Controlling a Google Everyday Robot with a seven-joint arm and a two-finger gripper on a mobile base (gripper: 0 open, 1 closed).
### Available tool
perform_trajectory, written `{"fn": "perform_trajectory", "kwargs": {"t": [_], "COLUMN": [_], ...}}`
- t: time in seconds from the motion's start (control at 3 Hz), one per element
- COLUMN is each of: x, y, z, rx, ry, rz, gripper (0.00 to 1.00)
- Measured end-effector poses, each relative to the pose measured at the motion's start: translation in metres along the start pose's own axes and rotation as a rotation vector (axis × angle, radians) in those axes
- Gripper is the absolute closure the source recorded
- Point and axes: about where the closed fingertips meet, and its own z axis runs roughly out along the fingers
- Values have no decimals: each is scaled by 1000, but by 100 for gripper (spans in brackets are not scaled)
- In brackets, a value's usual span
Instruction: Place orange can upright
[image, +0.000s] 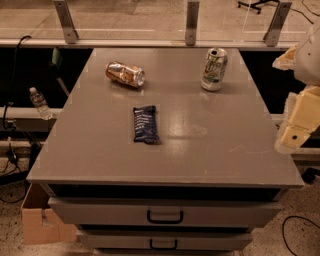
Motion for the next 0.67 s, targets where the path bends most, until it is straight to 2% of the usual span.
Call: {"fn": "perform_trajectory", "kwargs": {"t": [0.33, 0.67], "x": [0, -34], "y": [0, -15], "z": [0, 5], "rx": [0, 16], "ry": [0, -44], "rz": [0, -67], "gripper": [0, 0]}}
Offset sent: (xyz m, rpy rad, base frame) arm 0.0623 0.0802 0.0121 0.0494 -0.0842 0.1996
